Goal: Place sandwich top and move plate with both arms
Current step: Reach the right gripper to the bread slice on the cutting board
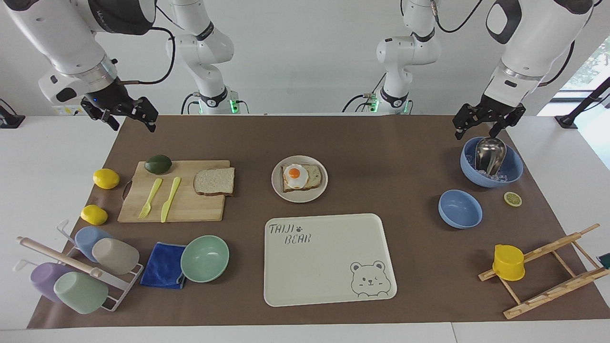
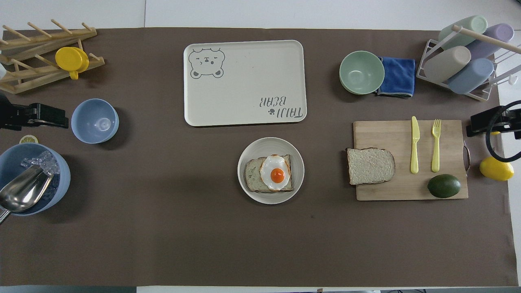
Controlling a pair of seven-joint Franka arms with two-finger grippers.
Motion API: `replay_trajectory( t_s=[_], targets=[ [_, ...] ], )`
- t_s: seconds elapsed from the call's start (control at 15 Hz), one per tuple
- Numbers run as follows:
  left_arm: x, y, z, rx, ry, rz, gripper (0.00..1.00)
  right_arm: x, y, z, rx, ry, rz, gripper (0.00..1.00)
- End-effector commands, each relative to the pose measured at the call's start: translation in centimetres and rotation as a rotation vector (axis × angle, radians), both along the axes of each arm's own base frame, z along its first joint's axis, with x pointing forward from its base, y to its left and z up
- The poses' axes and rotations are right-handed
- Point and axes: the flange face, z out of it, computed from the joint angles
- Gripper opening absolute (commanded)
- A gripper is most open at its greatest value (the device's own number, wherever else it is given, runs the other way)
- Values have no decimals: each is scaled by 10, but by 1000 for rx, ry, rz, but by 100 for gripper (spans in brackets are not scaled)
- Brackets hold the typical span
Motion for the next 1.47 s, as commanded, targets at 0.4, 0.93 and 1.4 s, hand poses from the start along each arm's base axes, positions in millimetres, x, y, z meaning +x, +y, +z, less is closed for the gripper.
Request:
replay_trajectory(
  t_s=[0.4, 0.93, 1.4],
  targets=[
    [-2, 0, 2, 20, -10, 7, 100, 2, 0, -3, -10, 10, 18, 100],
    [-2, 0, 2, 20, -10, 7, 100, 10, 92, -31, -254, 20, 117, 100],
    [-3, 1, 3, 20, -10, 7, 100, 30, 225, -163, -516, 130, 164, 100]
  ],
)
